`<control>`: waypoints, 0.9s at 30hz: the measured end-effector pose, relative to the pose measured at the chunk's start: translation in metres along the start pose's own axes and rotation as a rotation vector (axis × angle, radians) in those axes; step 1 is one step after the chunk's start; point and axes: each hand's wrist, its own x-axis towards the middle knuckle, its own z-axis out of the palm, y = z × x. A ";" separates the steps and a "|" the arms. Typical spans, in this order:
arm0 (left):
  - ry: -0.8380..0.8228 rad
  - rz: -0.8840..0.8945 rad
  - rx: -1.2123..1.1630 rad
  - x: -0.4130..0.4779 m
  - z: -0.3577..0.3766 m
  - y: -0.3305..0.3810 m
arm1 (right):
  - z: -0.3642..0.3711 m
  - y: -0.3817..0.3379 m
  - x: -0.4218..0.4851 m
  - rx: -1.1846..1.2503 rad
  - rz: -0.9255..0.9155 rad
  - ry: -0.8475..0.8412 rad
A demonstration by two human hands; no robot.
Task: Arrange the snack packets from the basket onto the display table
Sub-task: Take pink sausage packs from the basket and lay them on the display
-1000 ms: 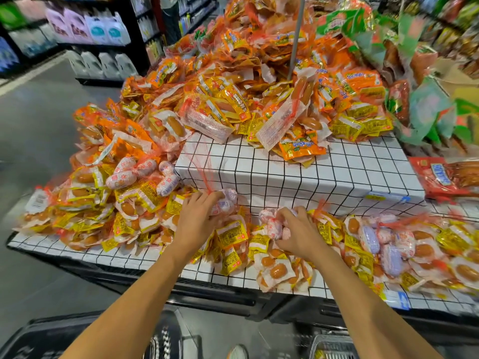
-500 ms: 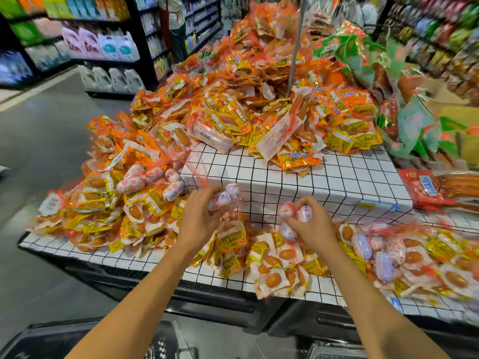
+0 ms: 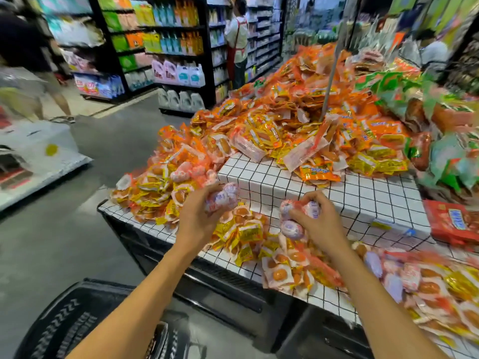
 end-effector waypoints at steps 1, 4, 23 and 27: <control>0.026 -0.013 0.024 -0.009 -0.009 0.003 | 0.004 -0.005 -0.005 0.013 -0.008 -0.023; 0.077 -0.088 0.064 -0.039 -0.036 0.009 | 0.022 -0.016 -0.022 0.041 -0.028 -0.086; 0.383 -0.444 0.288 -0.244 -0.275 -0.093 | 0.285 -0.122 -0.143 0.105 -0.126 -0.654; 0.406 -0.533 0.313 -0.280 -0.333 -0.130 | 0.359 -0.147 -0.167 0.069 -0.173 -0.720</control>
